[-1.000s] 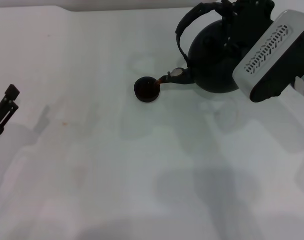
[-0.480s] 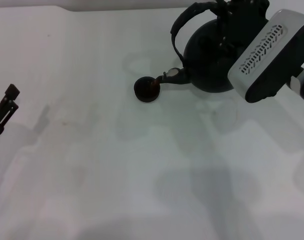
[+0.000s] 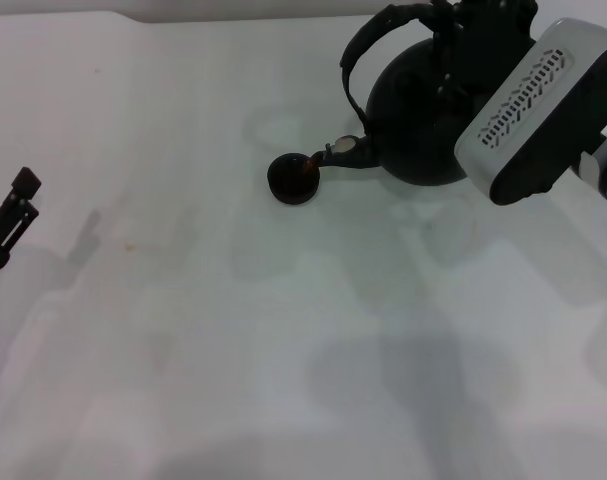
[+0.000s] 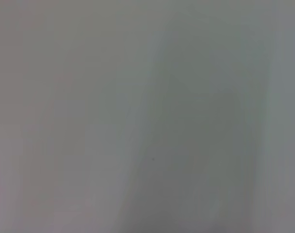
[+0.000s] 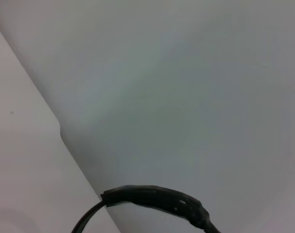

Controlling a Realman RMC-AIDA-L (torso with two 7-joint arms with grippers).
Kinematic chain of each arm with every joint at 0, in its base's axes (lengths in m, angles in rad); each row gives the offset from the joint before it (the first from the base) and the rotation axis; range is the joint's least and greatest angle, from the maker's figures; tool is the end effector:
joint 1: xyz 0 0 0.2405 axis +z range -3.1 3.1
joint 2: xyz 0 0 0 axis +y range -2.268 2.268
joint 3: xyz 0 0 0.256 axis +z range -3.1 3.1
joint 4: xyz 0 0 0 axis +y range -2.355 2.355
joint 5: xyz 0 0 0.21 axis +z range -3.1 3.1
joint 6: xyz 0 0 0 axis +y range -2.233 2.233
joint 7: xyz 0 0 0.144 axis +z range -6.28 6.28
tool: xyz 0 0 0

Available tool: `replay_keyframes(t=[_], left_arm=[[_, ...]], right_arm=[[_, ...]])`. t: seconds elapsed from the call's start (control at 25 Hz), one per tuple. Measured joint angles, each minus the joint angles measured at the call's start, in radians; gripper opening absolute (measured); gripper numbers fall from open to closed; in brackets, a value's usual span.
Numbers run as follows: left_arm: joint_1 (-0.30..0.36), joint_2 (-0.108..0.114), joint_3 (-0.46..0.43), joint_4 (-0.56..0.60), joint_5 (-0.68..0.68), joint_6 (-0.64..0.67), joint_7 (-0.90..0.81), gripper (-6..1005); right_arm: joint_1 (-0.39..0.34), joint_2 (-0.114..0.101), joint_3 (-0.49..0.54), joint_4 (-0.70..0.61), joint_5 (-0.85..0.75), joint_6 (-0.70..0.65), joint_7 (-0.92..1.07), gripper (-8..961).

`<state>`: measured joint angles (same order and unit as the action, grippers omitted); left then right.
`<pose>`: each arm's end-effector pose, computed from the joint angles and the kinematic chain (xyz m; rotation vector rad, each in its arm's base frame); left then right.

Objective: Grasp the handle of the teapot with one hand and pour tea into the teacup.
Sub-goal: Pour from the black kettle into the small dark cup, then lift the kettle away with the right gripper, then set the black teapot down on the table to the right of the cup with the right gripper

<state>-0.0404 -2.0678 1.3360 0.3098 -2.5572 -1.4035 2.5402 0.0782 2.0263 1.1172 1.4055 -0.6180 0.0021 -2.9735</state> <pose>-0.3650 0.2122 0.0001 -1.8067 -0.6443 -0.8799 0.1894 0.3296 -0.0352 -2.0448 -0.1518 0.0675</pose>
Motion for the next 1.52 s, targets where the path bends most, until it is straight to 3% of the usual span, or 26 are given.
replay_keyframes(t=[0.16,0.6,1.0,1.52], left_arm=[[-0.001,0.0,0.0,-0.002,0.0,0.001,0.0,771],[-0.001,0.0,0.001,-0.003,0.0,0.01,0.0,772],[-0.013,0.002,0.003,-0.002,0.0,0.011,0.0,772],[-0.039,0.005,-0.001,-0.005,0.002,0.027,0.0,770]], right_arm=[[0.0,-0.001,0.016,-0.017,0.007,0.04,0.035,107],[-0.044,-0.01,0.163,-0.1,0.018,0.393,0.287,107],[-0.079,-0.015,0.213,-0.206,0.027,0.532,0.289,107],[-0.038,-0.013,0.242,-0.381,0.033,0.698,0.232,107]])
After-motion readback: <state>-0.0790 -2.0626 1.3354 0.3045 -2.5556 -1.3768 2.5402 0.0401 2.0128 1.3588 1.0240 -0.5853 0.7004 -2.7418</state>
